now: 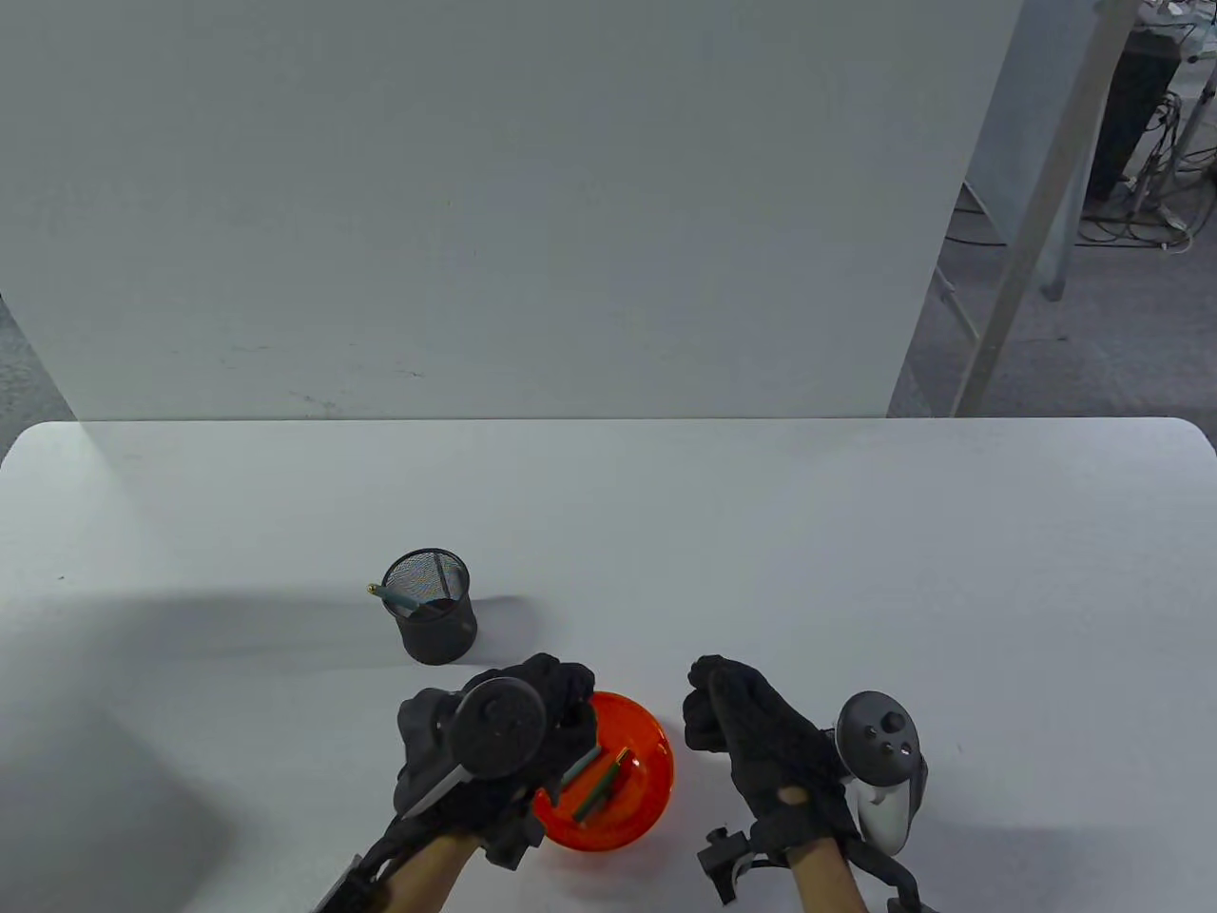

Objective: Assemble fountain pens from components

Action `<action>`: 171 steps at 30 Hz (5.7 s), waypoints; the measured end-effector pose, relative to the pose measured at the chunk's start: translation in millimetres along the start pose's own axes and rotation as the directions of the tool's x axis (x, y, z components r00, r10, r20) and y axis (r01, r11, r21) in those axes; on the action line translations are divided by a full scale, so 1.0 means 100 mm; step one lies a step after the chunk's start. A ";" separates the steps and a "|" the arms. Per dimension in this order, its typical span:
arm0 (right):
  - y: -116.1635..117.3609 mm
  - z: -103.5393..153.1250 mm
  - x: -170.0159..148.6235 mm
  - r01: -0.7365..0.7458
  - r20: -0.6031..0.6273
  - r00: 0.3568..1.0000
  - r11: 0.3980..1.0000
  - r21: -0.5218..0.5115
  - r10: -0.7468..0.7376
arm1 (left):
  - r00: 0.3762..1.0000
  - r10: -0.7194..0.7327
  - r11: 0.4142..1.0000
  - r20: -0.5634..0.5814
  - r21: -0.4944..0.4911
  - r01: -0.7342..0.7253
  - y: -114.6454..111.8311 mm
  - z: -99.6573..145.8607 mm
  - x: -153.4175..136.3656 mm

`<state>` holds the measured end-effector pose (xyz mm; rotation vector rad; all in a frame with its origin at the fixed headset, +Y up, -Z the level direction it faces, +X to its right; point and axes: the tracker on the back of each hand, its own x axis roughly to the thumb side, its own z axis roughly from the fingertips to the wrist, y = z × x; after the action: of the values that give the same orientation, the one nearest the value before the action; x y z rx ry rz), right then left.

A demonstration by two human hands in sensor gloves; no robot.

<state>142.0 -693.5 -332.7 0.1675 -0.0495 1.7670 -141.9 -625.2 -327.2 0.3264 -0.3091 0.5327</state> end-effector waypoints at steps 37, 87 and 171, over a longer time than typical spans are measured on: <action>0.69 -0.09 0.35 -0.920 0.432 0.389 0.369 0.132 0.813 | 0.418 0.891 0.444 -0.176 0.157 -0.882 -0.25 0.20 -0.79; 1.79 -0.25 -0.03 -0.938 0.703 -0.127 -0.315 0.144 0.700 | 0.304 0.938 0.328 -0.167 0.145 -0.933 -0.22 0.19 -0.77; 0.54 0.14 0.42 -0.545 0.444 0.756 0.838 0.020 0.481 | -0.046 0.948 -0.018 -0.315 0.093 -0.995 -0.54 0.26 -0.68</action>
<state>82.4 -665.4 -309.6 0.7081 -0.3063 2.2613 -173.4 -709.1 -340.5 -0.2731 -0.2473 2.0743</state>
